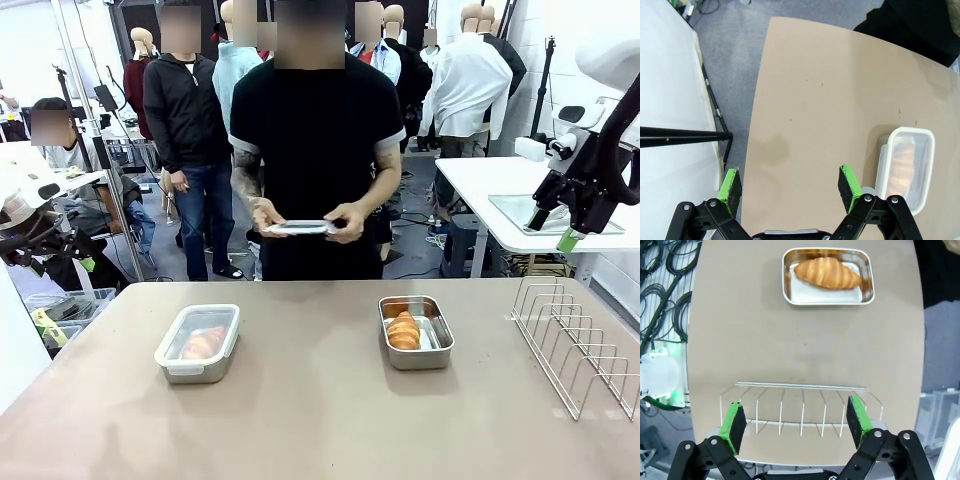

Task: Place the bread in airtight containers.
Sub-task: Release when the human grabs the Airtight Container lid.

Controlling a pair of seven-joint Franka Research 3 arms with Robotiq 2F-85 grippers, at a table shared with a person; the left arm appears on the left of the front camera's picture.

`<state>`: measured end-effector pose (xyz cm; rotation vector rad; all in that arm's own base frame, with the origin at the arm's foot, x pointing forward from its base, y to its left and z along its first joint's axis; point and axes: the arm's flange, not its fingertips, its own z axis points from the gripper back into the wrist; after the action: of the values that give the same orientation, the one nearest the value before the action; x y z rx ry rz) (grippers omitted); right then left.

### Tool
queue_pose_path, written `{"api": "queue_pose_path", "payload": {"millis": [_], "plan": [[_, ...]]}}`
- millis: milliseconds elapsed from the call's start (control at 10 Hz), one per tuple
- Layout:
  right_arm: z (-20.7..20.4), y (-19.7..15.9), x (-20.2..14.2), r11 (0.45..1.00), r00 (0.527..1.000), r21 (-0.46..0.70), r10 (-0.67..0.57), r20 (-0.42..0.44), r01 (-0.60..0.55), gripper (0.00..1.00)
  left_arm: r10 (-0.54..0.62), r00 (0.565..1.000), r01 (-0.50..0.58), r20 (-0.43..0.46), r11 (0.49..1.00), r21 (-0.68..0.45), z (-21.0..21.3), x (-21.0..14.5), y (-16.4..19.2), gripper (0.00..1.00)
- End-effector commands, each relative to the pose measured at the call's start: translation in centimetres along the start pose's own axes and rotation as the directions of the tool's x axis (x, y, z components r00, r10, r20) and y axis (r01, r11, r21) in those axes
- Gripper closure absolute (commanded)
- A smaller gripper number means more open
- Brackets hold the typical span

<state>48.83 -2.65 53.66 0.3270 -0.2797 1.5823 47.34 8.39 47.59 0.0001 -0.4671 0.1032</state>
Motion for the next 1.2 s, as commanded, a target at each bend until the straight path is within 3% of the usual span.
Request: {"api": "queue_pose_path", "payload": {"millis": [0, 1100], "plan": [[0.08, 0.11, 0.00, 1.000, 1.000, 0.003, 0.002, 0.006, -0.002, 0.00, 0.005, 1.000, -0.005, 0.001, 1.000, 0.002, 0.10, -0.06, 0.07, 0.00], [0.08, 0.11, 0.00, 1.000, 1.000, 0.003, 0.002, 0.006, -0.002, 0.00, 0.005, 1.000, -0.005, 0.001, 1.000, 0.002, 0.10, -0.06, 0.07, 0.00]]}}
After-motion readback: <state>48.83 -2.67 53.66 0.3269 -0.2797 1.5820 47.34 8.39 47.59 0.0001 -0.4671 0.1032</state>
